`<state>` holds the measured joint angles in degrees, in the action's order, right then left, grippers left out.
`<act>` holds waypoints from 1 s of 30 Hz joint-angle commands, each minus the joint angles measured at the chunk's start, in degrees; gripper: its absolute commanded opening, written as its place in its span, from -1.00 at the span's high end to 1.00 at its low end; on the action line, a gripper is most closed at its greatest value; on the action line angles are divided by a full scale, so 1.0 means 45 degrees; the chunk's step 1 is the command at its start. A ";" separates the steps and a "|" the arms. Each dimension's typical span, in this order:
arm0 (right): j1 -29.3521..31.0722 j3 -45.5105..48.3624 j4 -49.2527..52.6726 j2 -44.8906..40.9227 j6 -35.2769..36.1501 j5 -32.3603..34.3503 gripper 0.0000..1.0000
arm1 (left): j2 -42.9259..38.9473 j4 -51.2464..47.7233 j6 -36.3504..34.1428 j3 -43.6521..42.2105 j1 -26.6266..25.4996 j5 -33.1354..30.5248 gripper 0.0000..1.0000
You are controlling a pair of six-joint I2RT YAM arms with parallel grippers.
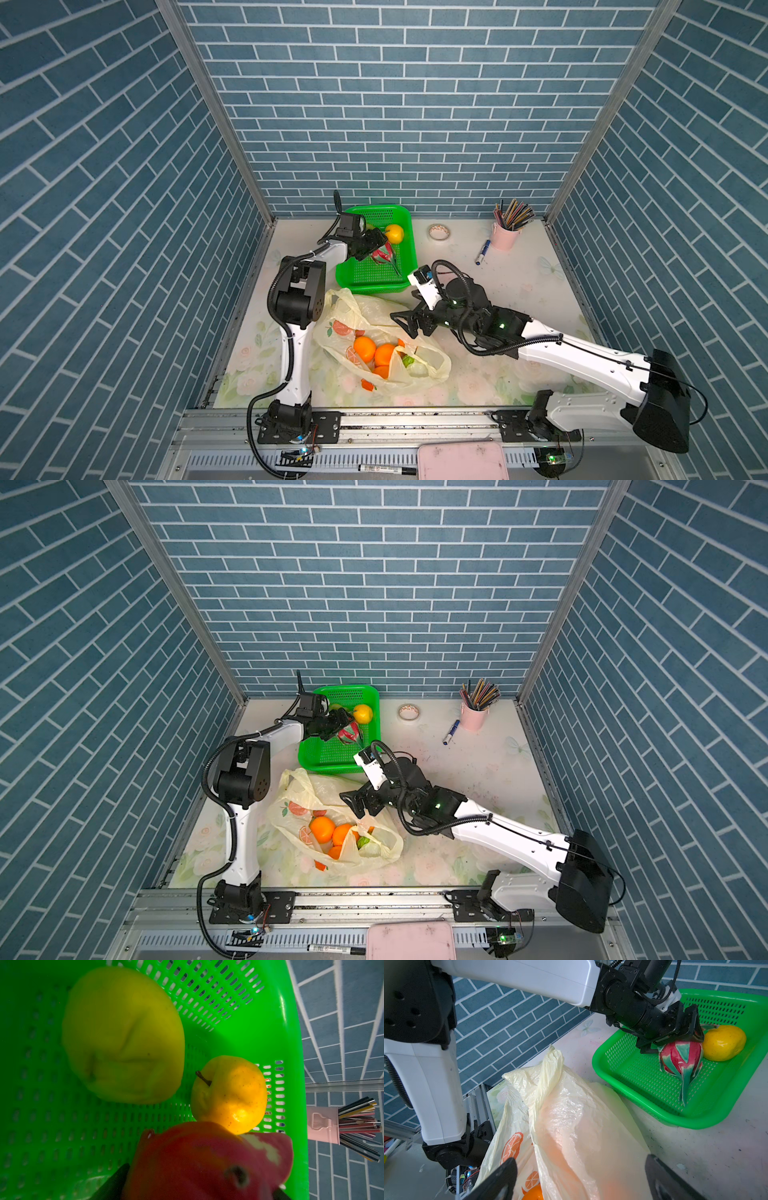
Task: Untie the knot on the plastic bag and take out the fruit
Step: 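Release the dragon fruit in the basket and bring the left gripper to the bag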
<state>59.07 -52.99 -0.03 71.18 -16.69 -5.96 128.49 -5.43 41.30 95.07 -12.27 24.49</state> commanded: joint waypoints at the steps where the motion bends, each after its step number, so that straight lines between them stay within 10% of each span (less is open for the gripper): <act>1: -0.0063 -0.0275 -0.0183 -0.0445 -0.0100 0.0152 -0.92 | 0.0055 -0.0468 -0.0386 0.0160 -0.0007 -0.0318 -0.77; 19: -0.0079 0.0056 -0.0245 -0.1733 -0.0366 0.0850 -0.92 | -0.2578 -0.2130 -0.1256 0.0089 -0.0034 -0.2203 -0.77; 30: -0.0079 0.0523 -0.0425 -0.2346 -0.1622 0.0711 -0.89 | -0.7276 -0.2852 -0.2235 -0.1919 -0.0293 -0.2057 -0.77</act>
<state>58.92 -51.62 -0.67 61.78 -20.51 -2.83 101.10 -15.99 33.85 88.55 -12.86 15.81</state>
